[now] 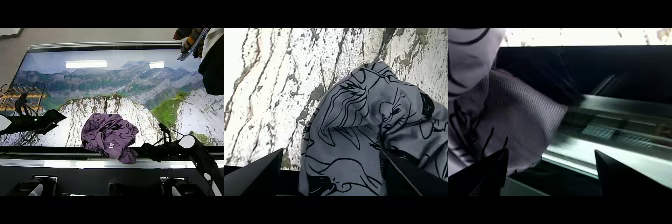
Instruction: Fold the clothes and pants, and hang the long-sleeved shirts on hangers.
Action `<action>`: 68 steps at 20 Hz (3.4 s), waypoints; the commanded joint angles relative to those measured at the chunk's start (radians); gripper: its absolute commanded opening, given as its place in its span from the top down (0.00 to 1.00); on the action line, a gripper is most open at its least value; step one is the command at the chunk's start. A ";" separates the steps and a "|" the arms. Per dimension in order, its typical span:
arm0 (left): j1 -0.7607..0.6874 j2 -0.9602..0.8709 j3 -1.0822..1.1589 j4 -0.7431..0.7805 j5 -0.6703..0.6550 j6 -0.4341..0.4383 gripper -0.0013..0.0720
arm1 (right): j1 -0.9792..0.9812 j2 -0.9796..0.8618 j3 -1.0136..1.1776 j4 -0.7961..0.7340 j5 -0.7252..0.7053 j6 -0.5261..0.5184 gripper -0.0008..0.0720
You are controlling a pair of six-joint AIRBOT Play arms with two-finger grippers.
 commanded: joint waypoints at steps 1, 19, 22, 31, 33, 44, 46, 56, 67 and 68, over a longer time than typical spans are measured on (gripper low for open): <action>0.012 -0.020 -0.020 0.000 -0.022 0.011 0.05 | 0.001 -0.030 -0.042 0.085 -0.103 0.007 0.15; 0.012 -0.122 -0.110 -0.153 -0.015 0.227 0.05 | 0.000 -0.250 -0.041 0.268 -0.083 -0.148 0.93; 0.012 -0.188 -0.163 -0.260 -0.014 0.340 0.05 | 0.000 -0.226 -0.040 0.263 -0.092 -0.097 0.93; -0.122 -0.384 -0.186 -0.427 0.162 0.436 0.06 | 0.000 -0.139 -0.036 0.263 -0.098 -0.038 0.93; -0.148 -0.410 -0.186 -0.450 0.189 0.420 0.22 | 0.001 -0.138 -0.036 0.264 -0.095 -0.034 0.93; -0.125 -0.266 0.448 -0.209 0.184 0.240 0.95 | 0.000 0.000 0.644 0.148 -0.189 0.140 0.93; -0.114 -0.234 0.665 -0.075 0.179 0.138 0.95 | 0.000 0.000 0.897 -0.029 -0.222 0.234 0.93; -0.088 0.058 1.046 0.254 0.085 -0.047 0.95 | 0.000 0.070 1.653 -0.456 -0.058 0.294 0.93; -0.088 -0.003 0.970 0.281 0.027 -0.140 0.95 | 0.000 -0.060 1.653 -0.493 -0.014 0.428 0.93; -0.089 -0.056 0.946 0.256 0.027 -0.140 0.95 | 0.000 -0.130 1.653 -0.492 0.006 0.433 0.93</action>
